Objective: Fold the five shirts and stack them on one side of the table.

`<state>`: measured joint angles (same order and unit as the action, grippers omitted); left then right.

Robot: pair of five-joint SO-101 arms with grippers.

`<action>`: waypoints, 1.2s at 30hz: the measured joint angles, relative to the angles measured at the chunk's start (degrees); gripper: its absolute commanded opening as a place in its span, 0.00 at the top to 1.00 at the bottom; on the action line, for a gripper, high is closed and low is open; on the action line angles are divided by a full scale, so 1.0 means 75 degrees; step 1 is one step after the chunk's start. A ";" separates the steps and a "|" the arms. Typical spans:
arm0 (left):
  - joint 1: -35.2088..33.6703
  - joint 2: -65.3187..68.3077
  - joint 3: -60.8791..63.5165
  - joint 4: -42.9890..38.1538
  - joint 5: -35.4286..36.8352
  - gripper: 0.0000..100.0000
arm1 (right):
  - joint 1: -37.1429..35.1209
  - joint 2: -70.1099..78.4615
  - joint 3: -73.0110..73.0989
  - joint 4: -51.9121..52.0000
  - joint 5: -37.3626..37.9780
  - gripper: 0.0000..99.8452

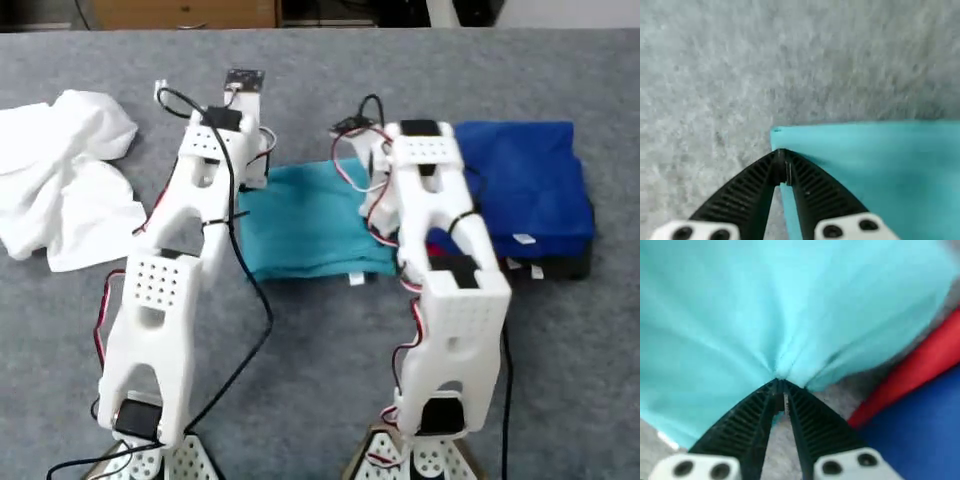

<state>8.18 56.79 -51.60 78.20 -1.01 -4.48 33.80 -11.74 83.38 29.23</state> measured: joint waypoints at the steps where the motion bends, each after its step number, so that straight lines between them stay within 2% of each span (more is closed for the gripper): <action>1: 0.0000 0.0188 -0.0281 0.0023 0.0188 0.98 | 0.0070 -0.0059 0.0012 0.0000 0.0105 1.00; 9: 0.0000 0.1149 -0.2473 0.1137 0.0551 0.98 | 0.0188 -0.1231 -0.0410 0.0645 0.0234 1.00; 15: -0.0023 0.1254 -0.4466 0.2626 0.0328 0.98 | 0.0188 -0.2415 -0.0516 0.1782 0.0234 1.00; 18: -0.0082 0.1254 -0.5158 0.2884 -0.0152 0.98 | 0.0188 -0.3177 -0.0047 0.2086 0.0234 1.00; 22: -0.0352 0.1207 -0.5216 0.2942 -0.0293 0.98 | 0.0164 -0.4489 0.1336 0.1899 0.0047 1.00; 27: -0.0563 0.0000 -0.3552 0.2942 -0.0293 0.98 | -0.0117 -0.6212 0.3599 0.0903 -0.0152 0.98; 29: -0.0574 -0.0785 -0.2403 0.2942 -0.0305 0.98 | -0.0176 -0.6787 0.4419 0.0270 -0.0598 0.92; 34: -0.0574 -0.3235 0.1301 0.2637 -0.0352 0.98 | -0.0223 -0.7432 0.5919 -0.0949 -0.2661 0.66; 36: -0.0633 -0.4232 0.2989 0.1934 -0.0363 0.98 | -0.0293 -0.7478 0.6177 -0.1125 -0.3763 0.62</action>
<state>3.43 25.05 -29.19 92.70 -3.74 -6.68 -22.29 34.59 74.95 1.01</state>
